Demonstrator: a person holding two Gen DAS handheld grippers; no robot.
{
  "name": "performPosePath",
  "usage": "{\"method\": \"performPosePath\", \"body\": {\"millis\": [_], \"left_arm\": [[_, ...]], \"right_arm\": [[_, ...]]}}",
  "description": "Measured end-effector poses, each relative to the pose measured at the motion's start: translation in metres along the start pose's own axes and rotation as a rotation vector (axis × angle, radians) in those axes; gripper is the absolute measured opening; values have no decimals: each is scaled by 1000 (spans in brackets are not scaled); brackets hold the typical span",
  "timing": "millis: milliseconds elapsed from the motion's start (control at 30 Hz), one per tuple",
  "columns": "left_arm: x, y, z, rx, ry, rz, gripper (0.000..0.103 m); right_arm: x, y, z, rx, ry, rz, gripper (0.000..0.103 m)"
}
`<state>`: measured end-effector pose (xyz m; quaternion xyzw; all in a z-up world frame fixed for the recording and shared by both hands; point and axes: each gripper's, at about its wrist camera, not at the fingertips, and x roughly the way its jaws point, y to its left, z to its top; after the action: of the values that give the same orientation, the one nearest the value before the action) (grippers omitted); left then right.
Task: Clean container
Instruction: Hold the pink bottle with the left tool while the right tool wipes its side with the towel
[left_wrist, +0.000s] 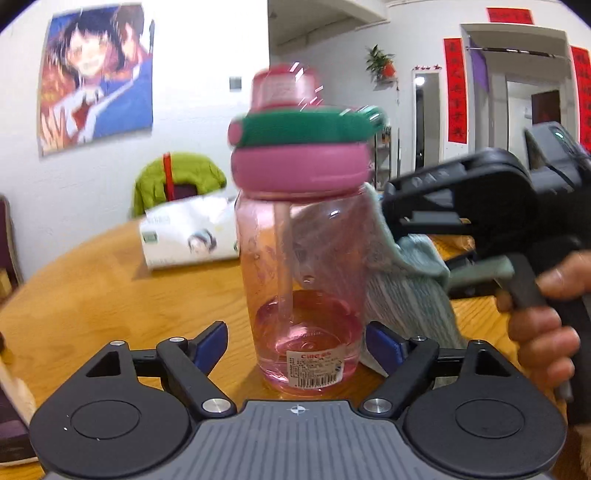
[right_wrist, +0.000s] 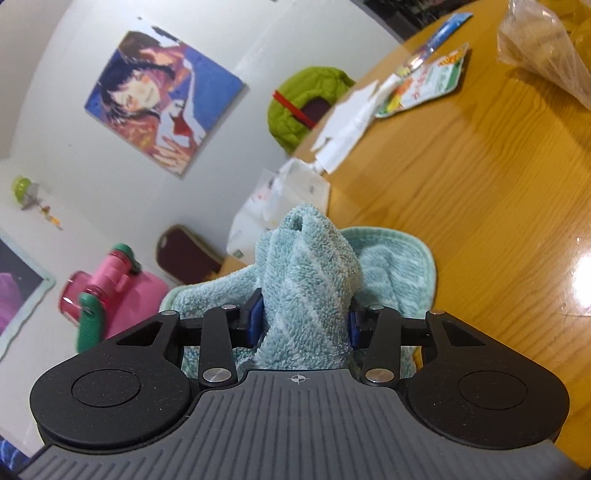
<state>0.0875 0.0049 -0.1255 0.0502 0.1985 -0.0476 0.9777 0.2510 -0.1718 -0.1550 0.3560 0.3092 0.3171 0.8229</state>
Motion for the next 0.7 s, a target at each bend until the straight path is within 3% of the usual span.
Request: {"method": "performPosePath", "body": {"millis": [100,300,467,700], "left_arm": [[-7,-6,-2,33,-30,-33,77],[15,8,8,20,-24,-50,69],[22,16,12,-1,-21,-83,70],[20,18,9,-5,-35,-98,70]], "right_arm": [[6,-1,-1,-2,16,-23,47],[1,0,2,-11,40,-82,47],[3,0,2,-16,59,-125,47],[-9,-2,3,27,20,-28,47]]}}
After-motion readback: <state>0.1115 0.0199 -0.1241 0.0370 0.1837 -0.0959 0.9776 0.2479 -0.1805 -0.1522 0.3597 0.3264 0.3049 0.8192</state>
